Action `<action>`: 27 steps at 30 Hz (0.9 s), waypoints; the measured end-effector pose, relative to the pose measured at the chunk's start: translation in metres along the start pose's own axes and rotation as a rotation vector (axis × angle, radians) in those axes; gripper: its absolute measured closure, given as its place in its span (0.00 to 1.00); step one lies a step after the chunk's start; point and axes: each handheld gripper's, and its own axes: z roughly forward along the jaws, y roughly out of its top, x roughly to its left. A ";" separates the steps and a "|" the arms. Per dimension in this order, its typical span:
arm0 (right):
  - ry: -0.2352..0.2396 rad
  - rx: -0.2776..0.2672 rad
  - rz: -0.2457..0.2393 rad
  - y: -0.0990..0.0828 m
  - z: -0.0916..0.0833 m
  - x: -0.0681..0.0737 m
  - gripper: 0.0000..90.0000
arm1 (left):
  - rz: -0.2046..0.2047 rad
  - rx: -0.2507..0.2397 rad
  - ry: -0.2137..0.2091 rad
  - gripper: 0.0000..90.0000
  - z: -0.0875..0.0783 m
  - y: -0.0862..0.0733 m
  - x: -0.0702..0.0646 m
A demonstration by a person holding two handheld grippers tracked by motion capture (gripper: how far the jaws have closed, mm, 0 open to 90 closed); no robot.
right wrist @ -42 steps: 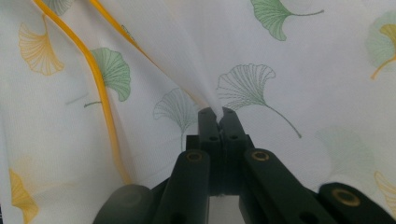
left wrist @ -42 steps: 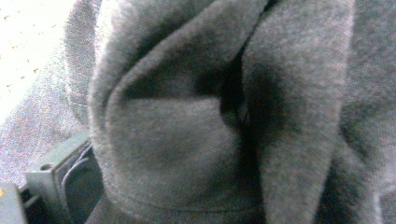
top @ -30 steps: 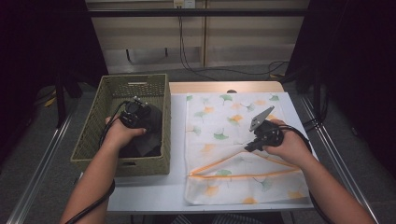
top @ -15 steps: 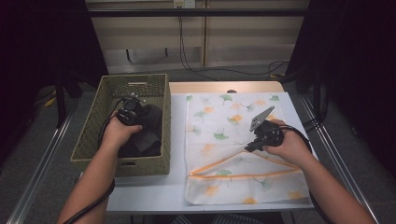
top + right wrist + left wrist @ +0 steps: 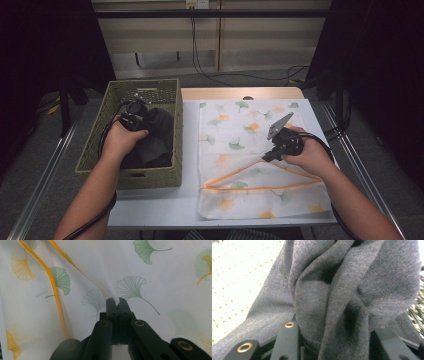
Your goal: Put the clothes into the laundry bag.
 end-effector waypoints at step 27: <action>0.002 0.009 -0.003 0.002 0.001 0.000 1.00 | 0.091 0.023 -0.001 0.67 -0.054 0.026 -0.017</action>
